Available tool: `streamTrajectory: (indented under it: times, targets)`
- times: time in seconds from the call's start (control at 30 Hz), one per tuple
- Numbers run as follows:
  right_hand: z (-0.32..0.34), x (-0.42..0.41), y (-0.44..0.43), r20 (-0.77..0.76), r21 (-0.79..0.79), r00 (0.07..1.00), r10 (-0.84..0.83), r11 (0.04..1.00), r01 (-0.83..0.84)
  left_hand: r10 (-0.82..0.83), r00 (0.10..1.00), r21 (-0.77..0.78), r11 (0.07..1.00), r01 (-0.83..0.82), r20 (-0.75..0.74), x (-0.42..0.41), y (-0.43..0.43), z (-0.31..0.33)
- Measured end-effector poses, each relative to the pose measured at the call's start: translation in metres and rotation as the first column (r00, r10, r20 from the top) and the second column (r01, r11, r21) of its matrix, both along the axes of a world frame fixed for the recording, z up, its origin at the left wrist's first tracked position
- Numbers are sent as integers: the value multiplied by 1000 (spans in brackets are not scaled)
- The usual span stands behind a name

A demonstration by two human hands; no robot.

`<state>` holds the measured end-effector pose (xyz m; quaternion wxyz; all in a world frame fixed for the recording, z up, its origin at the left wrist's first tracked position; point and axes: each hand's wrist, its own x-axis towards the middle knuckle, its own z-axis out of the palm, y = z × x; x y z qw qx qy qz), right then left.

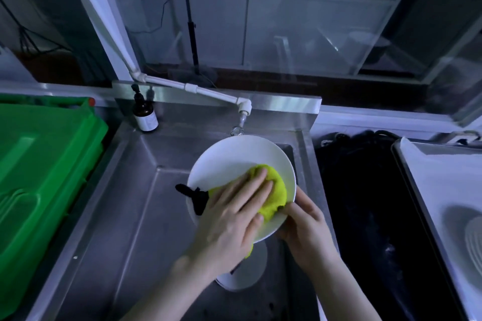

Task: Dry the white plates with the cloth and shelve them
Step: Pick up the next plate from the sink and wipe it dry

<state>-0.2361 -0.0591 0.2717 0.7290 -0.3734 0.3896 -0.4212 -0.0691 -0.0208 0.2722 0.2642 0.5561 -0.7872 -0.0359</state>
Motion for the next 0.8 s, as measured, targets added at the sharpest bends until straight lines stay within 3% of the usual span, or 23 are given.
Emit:
streamTrajectory:
  times: [0.1, 0.3, 0.47, 0.63, 0.8]
  targets:
    - [3, 8, 10, 28, -32, 999, 47, 998, -46, -51, 998, -10, 999, 52, 43, -5, -16, 15]
    - [28, 4, 8, -17, -87, 1000, -18, 996, 16, 236, 971, 26, 971, -236, 27, 42, -49, 40]
    - [46, -5, -1, -49, -173, 995, -82, 982, 72, 133, 991, -42, 990, -132, 23, 40, -4, 38]
    - [44, 9, 13, 26, -94, 999, 31, 995, -28, -24, 1000, -71, 997, 24, 3, 3, 7, 41]
    - [43, 9, 22, 21, -66, 1000, -8, 998, 9, 81, 997, 3, 997, -81, 5, 30, -36, 54]
